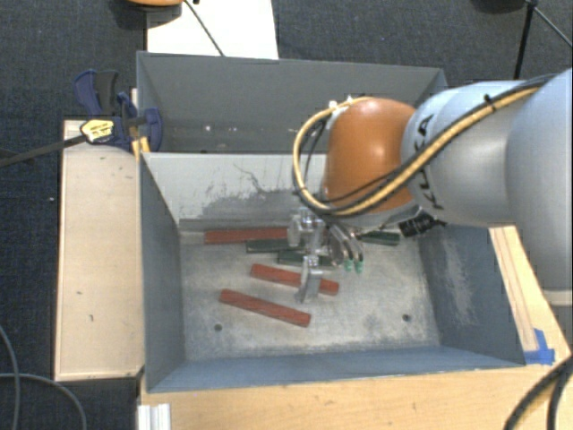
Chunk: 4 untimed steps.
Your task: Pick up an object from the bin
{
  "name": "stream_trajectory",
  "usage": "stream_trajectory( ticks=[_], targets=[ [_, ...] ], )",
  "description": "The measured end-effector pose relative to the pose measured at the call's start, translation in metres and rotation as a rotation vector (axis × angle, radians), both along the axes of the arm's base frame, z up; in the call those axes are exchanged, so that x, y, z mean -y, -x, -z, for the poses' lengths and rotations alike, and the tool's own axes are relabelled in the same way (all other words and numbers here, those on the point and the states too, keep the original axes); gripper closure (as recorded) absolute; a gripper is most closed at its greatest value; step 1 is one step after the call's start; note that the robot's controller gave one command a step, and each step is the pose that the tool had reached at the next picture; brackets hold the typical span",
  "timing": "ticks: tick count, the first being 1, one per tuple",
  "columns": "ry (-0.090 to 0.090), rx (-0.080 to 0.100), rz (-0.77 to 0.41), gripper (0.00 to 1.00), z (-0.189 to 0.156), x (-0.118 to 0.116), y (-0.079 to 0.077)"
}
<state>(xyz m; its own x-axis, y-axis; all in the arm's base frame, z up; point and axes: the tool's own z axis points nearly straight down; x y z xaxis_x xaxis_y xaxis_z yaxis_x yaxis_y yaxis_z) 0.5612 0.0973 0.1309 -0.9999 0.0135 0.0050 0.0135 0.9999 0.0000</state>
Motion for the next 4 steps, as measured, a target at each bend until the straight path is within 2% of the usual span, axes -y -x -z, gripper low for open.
stream_trajectory(
  ticks=[1,2,3,4],
  targets=[
    [-0.001,0.010,-0.070,0.00,-0.010,0.010,-0.003],
    [-0.001,0.006,-0.011,0.00,0.062,0.014,-0.002],
    [-0.001,0.012,-0.201,1.00,0.058,0.007,-0.005],
    [-0.001,0.012,-0.200,1.00,0.058,0.007,-0.005]
  ],
)
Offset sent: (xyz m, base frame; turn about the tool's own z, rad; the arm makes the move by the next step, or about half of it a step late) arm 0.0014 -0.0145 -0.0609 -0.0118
